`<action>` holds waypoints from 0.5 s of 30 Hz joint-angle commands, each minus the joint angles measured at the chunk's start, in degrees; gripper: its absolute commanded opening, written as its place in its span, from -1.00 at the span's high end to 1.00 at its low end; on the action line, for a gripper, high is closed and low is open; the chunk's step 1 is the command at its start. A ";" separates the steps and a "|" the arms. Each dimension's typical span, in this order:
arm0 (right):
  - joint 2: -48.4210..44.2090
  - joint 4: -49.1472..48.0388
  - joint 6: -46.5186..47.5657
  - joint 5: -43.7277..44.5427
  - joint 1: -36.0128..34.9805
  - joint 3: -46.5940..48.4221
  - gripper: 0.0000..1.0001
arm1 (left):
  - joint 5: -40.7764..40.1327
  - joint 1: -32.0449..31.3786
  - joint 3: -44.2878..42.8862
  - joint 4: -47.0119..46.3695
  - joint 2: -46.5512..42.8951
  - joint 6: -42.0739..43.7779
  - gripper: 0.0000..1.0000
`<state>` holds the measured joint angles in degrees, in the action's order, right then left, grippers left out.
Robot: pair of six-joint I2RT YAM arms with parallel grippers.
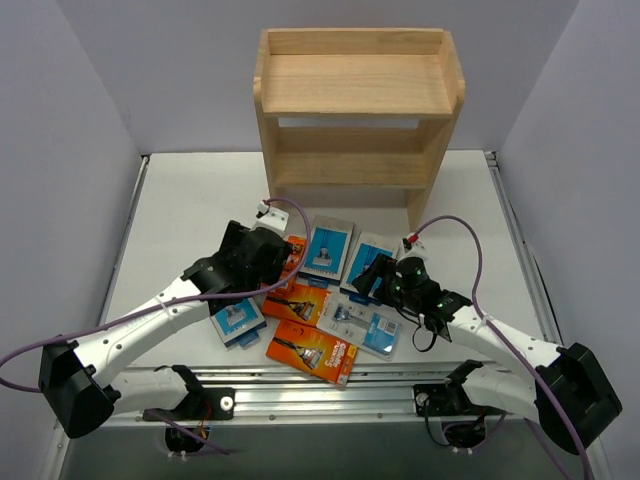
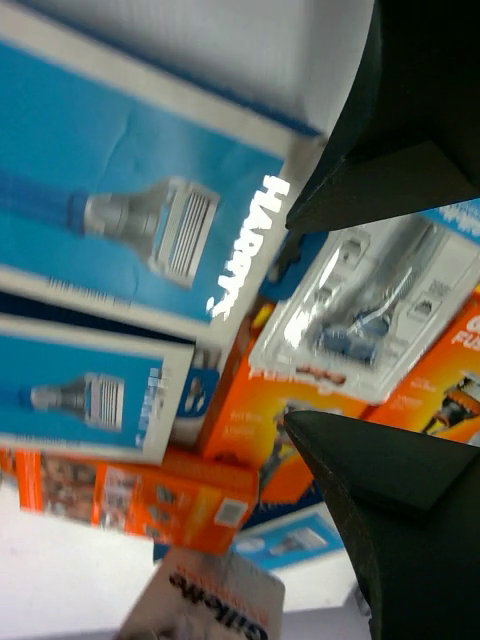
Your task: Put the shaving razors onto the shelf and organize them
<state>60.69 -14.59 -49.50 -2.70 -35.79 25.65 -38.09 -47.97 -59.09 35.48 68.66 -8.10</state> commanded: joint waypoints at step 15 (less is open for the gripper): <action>-7.77 -3.50 -0.69 0.33 -3.57 -5.43 0.24 | 9.95 0.67 -1.38 -2.88 -4.94 0.10 -0.88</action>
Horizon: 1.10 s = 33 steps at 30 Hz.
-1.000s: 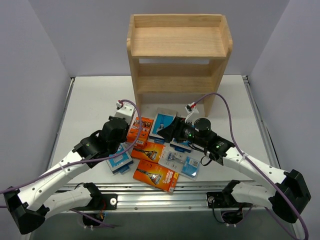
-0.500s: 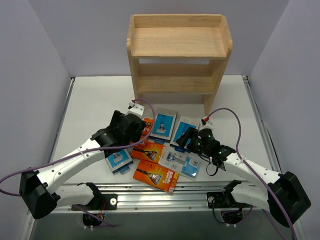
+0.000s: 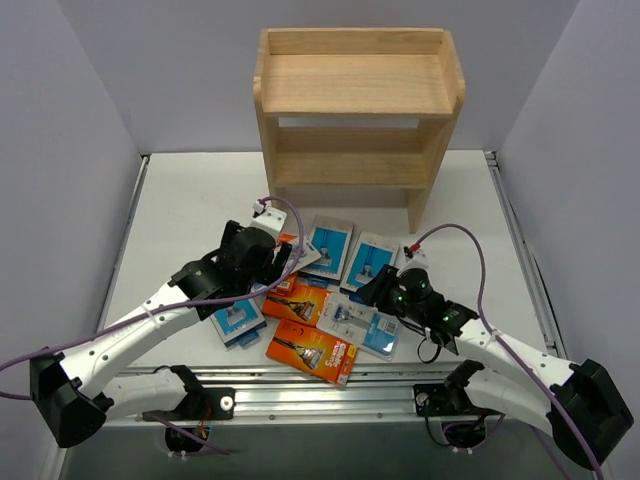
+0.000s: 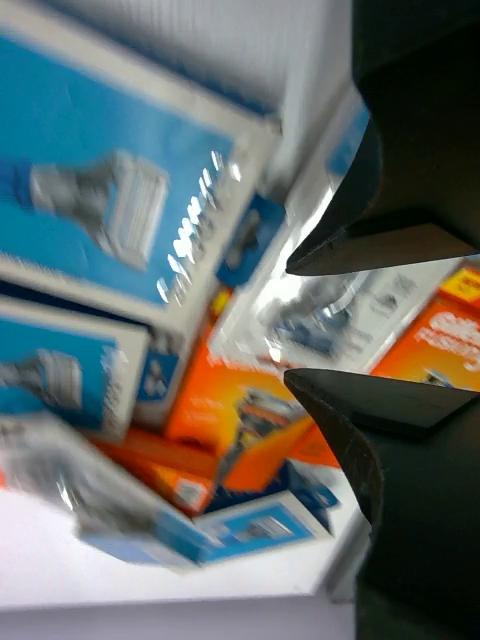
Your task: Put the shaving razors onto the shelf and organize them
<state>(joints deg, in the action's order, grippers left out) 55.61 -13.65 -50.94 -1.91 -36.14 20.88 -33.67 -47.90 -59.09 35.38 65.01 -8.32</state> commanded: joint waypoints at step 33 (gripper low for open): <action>51.70 -34.97 -13.93 1.20 -35.93 25.61 0.21 | 1.41 11.16 1.87 -6.81 -17.20 -0.82 -0.88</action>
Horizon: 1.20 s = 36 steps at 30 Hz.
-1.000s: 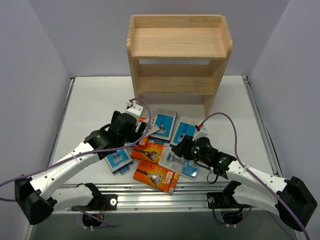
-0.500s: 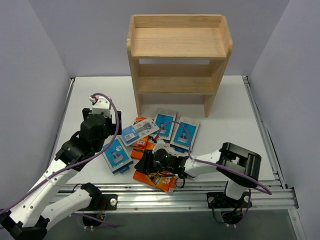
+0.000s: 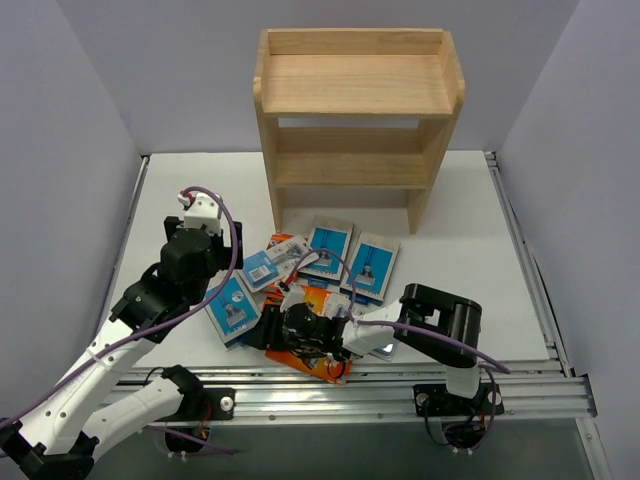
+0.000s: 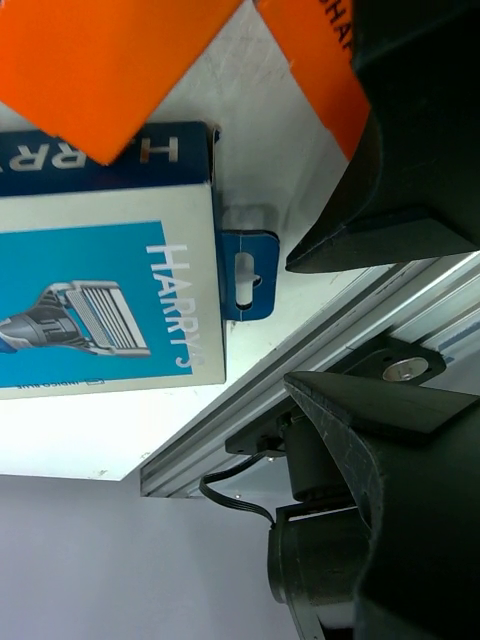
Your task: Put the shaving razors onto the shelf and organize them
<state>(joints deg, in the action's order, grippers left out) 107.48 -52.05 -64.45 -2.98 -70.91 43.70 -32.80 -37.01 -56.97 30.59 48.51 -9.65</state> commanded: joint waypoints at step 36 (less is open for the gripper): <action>4.40 21.20 -9.03 9.93 -1.51 11.84 0.35 | 5.55 0.19 -0.51 -1.85 -2.19 0.33 -0.88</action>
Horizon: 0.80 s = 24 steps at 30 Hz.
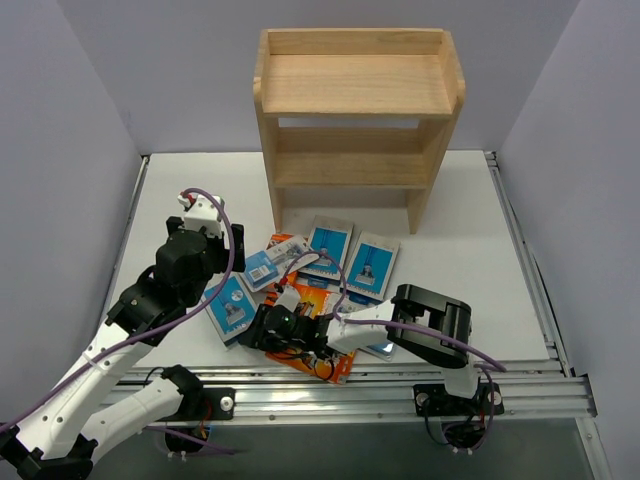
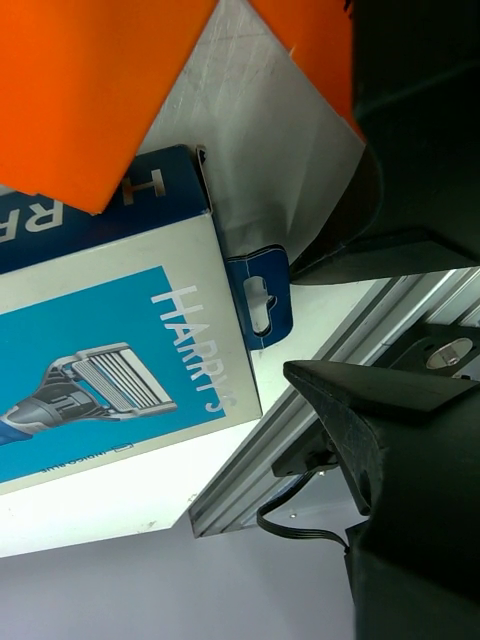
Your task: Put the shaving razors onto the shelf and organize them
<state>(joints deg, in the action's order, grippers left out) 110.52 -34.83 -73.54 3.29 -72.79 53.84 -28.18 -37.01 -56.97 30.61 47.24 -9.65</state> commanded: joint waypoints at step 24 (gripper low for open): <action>1.63 9.78 -0.20 2.86 -0.68 3.81 0.21 | 1.99 -0.34 -0.51 -1.87 -1.19 0.25 -0.88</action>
<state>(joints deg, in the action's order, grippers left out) 111.81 -31.07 -74.43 3.92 -72.86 57.12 -26.72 -37.08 -56.97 30.61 46.87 -9.65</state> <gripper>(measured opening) 0.393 0.941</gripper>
